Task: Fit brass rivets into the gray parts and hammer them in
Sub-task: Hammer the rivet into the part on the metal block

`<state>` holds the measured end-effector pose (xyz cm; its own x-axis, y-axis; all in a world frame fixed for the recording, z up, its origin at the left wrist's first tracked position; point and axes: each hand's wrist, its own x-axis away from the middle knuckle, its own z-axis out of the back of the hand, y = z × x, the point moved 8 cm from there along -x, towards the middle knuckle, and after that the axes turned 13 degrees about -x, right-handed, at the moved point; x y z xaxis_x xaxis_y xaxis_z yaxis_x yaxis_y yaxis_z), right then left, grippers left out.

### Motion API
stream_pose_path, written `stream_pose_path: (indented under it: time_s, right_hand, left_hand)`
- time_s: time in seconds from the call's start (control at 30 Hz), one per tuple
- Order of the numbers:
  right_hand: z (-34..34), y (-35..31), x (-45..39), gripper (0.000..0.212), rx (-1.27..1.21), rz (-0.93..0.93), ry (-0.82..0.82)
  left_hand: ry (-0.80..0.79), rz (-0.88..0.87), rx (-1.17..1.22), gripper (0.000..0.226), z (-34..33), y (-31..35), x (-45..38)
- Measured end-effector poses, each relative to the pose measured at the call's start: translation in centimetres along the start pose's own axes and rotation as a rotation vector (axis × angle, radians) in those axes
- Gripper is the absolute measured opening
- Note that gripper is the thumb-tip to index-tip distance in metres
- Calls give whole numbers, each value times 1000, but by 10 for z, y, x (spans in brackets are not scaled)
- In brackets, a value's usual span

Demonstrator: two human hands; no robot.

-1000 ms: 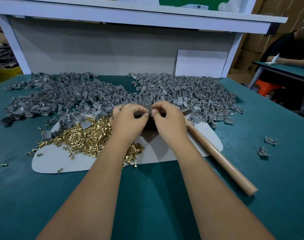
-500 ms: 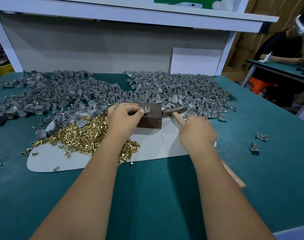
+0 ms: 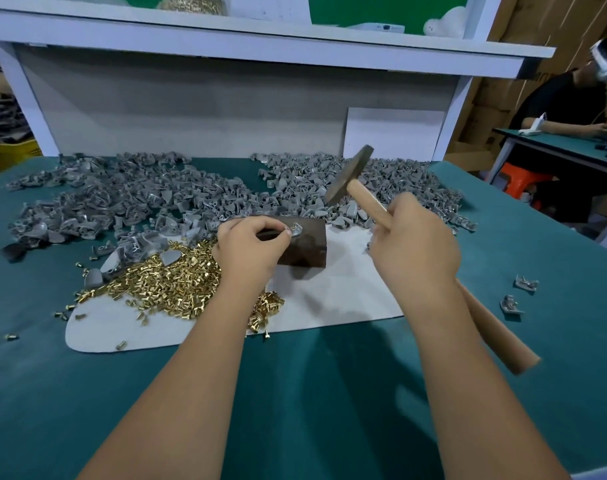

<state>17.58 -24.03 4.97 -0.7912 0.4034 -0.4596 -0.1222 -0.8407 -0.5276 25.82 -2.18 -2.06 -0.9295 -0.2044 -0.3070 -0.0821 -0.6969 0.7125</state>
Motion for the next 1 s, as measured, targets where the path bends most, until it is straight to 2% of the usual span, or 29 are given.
stream_pose_path:
  time_s: [0.13,0.27,0.33,0.47,0.63,0.8,0.93,1.0]
  right_hand:
    - [0,-19,6,15,-45,129,-118]
    - [-3,-33,18,45,-89,187,-114]
    - [-3,-34,21,52,-81,198,-69]
    - [2,-39,22,55,-77,214,16]
    - [-16,-44,23,55,43,269,-178]
    - [0,-48,16,61,35,279,-3]
    - [-22,-52,26,61,81,338,-179]
    - [-22,-55,21,60,80,325,-172]
  left_hand:
    - [0,-25,-9,27,0,1,0]
    - [1,-34,-46,26,-3,2,-1]
    - [3,-38,-61,26,-4,3,-1]
    - [34,-55,-80,28,-4,3,-1]
    - [31,-32,-81,27,-5,0,-3]
    - [68,-32,-113,23,-6,0,-5]
    - [46,-27,-60,15,-7,-4,-5]
    - [39,-25,-74,12,-8,-4,-6]
